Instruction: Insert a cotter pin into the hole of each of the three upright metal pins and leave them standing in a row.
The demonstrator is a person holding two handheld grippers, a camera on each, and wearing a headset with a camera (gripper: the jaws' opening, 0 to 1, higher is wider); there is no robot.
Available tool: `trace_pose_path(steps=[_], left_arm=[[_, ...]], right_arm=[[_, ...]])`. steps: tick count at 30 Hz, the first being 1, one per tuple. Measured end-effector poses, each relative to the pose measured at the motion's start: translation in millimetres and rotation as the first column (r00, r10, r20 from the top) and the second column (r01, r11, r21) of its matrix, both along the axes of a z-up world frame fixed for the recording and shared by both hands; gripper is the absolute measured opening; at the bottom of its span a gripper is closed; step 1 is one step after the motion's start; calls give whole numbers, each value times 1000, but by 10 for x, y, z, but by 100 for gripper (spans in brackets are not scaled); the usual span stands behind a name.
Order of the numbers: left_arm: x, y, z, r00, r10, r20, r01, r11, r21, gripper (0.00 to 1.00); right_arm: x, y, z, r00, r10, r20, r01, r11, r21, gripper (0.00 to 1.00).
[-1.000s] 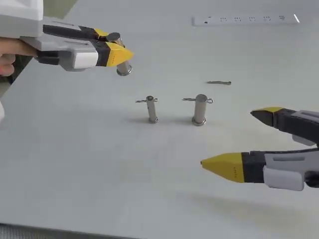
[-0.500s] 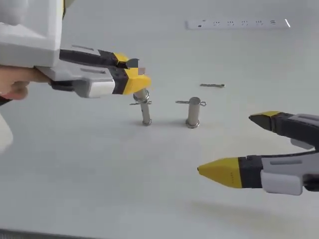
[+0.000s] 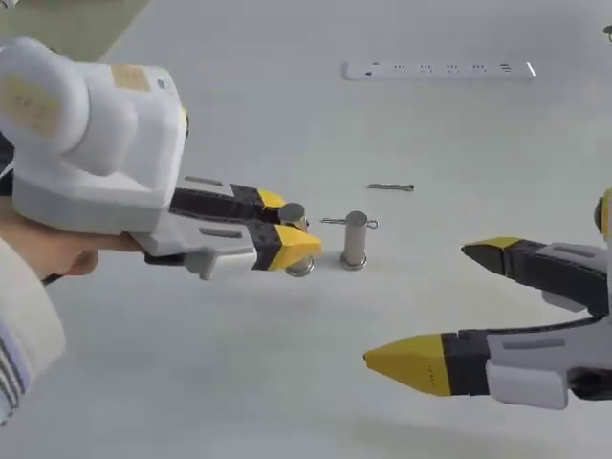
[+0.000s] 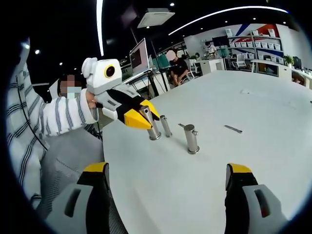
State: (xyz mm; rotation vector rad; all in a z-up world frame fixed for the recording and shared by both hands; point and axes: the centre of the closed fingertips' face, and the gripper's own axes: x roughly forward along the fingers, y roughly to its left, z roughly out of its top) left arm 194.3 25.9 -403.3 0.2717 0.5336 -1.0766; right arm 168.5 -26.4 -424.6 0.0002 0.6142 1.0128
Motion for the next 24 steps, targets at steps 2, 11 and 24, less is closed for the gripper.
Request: trace_pose_path(steps=[2,11,24], left_arm=[[-2,-19,-59,1000,-6,-8,6,1000,5,10],[-32,-98,-271,999,-24,-36,24,1000,5,10],[-40,-160,-449,997,-78,-13,79,996,30,10]], right_arm=[[-9,-5,-12,1000,5,-3,-5,1000,-5,98],[-7,-59,-41,1000,-9,-10,9,1000,-9,98],[-6,-117,-81,1000,-21,-21,21,1000,-19,97]])
